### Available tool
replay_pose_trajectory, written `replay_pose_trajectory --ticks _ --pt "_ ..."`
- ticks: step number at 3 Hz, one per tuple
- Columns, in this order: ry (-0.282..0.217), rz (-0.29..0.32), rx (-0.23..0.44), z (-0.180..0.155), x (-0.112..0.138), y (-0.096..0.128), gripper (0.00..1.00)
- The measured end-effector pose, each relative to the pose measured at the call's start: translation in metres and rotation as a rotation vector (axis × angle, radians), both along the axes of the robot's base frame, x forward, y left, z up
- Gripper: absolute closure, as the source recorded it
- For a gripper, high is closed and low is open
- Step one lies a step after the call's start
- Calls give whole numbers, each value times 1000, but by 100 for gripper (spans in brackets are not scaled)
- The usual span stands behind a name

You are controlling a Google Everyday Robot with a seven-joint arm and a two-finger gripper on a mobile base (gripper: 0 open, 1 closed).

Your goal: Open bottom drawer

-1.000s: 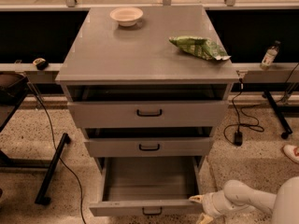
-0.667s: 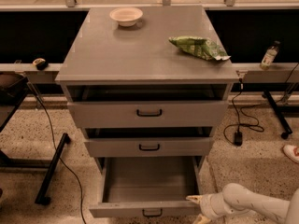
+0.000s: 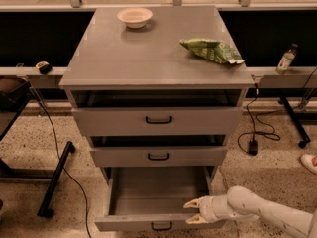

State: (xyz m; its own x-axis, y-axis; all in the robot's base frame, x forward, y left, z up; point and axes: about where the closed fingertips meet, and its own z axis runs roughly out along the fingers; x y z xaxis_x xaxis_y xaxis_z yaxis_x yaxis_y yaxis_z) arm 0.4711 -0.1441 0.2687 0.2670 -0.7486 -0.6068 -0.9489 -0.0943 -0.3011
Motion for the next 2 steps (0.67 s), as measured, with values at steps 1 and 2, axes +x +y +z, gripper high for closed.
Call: replay_pose_trajectory --ticks 1,2 --pt "14 -27 38 -7 31 17 58" --pt "60 -67 32 -35 57 26 74"
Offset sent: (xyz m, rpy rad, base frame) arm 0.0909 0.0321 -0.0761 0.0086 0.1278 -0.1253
